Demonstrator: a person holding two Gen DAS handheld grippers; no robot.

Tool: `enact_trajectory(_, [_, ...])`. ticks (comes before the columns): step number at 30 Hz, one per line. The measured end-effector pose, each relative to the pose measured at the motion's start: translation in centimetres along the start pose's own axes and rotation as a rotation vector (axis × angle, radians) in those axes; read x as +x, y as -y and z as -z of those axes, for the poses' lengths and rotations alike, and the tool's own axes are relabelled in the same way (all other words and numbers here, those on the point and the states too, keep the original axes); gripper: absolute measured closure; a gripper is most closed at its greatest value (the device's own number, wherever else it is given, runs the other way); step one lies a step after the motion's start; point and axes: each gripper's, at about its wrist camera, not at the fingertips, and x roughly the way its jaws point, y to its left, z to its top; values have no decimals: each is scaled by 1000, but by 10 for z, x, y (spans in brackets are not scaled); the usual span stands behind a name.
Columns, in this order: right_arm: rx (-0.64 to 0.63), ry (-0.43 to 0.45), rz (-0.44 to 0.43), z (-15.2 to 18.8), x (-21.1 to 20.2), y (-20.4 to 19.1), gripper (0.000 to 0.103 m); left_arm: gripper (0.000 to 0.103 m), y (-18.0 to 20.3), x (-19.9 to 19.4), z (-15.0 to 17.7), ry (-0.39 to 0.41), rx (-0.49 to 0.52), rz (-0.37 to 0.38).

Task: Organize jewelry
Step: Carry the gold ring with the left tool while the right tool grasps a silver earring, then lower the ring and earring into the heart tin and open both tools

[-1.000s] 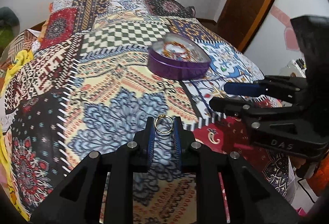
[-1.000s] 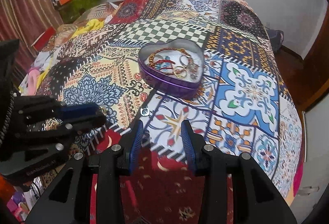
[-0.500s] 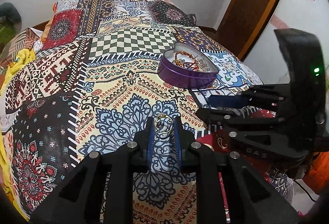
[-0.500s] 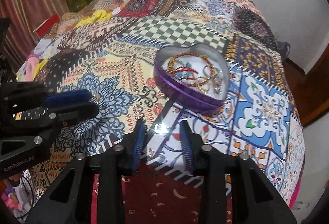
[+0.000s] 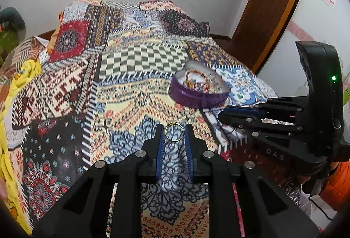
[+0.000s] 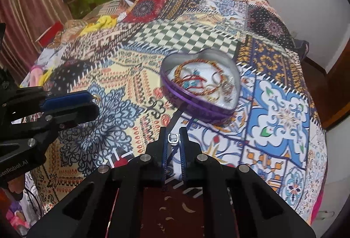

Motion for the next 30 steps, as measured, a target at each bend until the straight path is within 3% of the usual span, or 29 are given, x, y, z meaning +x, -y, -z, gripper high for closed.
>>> enact_trajectory(18, [106,187,34,-26,-50,43,94,86,28,-6,-53,104,58,13])
enact_trajectory(30, [106,174,-1,-30,-29,51,94,86,31,27,-75,66,69,39])
